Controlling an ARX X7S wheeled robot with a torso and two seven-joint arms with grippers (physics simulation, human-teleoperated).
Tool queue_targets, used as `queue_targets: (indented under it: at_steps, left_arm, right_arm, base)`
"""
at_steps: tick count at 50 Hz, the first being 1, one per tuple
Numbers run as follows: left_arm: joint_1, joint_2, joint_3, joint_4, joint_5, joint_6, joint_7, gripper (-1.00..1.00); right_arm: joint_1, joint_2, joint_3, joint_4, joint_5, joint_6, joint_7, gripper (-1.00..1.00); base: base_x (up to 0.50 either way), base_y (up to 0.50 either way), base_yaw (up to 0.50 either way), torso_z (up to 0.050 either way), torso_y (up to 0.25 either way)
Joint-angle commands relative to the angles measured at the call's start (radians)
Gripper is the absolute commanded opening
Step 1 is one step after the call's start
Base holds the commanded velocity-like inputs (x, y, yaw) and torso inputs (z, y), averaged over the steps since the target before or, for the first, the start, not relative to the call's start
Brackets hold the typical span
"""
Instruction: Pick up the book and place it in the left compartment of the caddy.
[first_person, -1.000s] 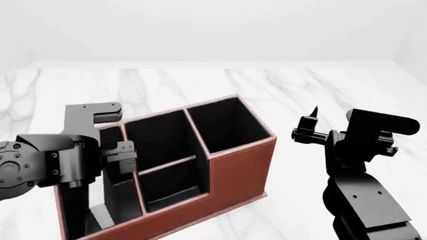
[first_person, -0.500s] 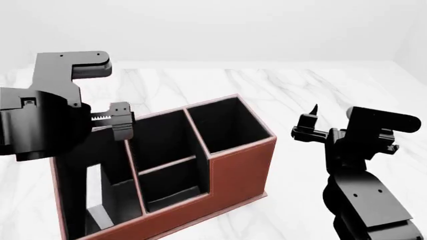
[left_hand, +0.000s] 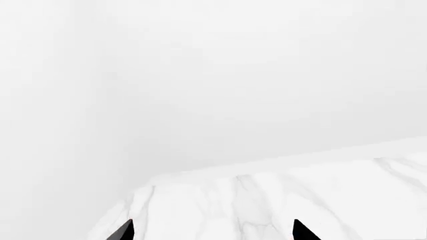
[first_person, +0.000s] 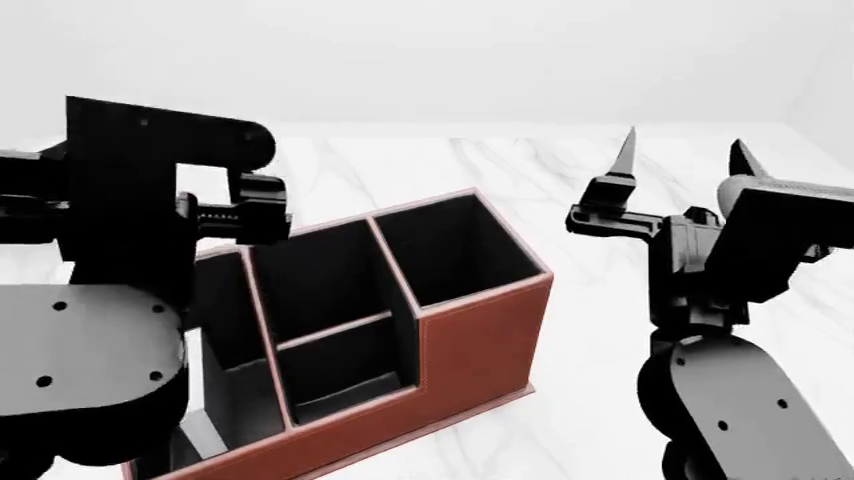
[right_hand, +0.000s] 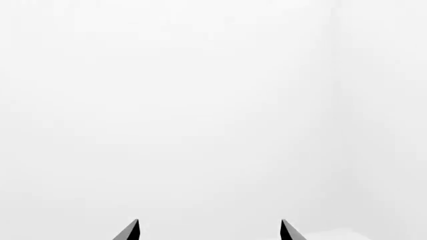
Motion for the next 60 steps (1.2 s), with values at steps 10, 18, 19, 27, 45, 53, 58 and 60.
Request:
queue_targets:
  at_steps: [10, 18, 19, 27, 45, 53, 58, 60]
  left_arm:
    - [0.509, 0.036, -0.26, 0.089, 0.877, -0.008, -0.015, 1.0]
    - [0.523, 0.031, -0.28, 0.075, 0.919, 0.008, -0.016, 1.0]
    - [0.525, 0.032, -0.281, 0.075, 0.92, 0.007, -0.015, 1.0]
    - [0.524, 0.031, -0.297, 0.079, 0.939, -0.003, -0.007, 1.0]
    - [0.333, 0.077, -0.344, 0.108, 0.915, -0.2, 0.083, 1.0]
    - [0.32, 0.087, -0.345, 0.102, 0.921, -0.224, 0.092, 1.0]
    - [0.323, 0.084, -0.349, 0.1, 0.922, -0.226, 0.093, 1.0]
    - [0.321, 0.083, -0.349, 0.104, 0.925, -0.235, 0.09, 1.0]
  right_arm:
    - [-0.033, -0.006, -0.076, -0.219, -0.115, -0.161, 0.034, 1.0]
    - [-0.012, 0.0, -0.073, -0.234, -0.109, -0.159, 0.031, 1.0]
    - [-0.012, 0.0, -0.074, -0.234, -0.109, -0.159, 0.032, 1.0]
    - [0.011, 0.004, -0.076, -0.257, -0.115, -0.152, 0.036, 1.0]
    - [0.125, -0.006, -0.08, -0.286, -0.098, -0.081, 0.046, 1.0]
    - [0.137, -0.011, -0.09, -0.274, -0.102, -0.082, 0.05, 1.0]
    - [0.144, -0.012, -0.093, -0.276, -0.101, -0.076, 0.053, 1.0]
    - [0.144, -0.012, -0.097, -0.277, -0.103, -0.076, 0.054, 1.0]
  base:
    - [0.0, 0.0, 0.0, 0.0, 0.0]
    - [0.0, 0.0, 0.0, 0.0, 0.0]
    - [0.0, 0.0, 0.0, 0.0, 0.0]
    - [0.0, 0.0, 0.0, 0.0, 0.0]
    - [0.0, 0.0, 0.0, 0.0, 0.0]
    - [0.0, 0.0, 0.0, 0.0, 0.0]
    - [0.0, 0.0, 0.0, 0.0, 0.0]
    - [0.0, 0.0, 0.0, 0.0, 0.0]
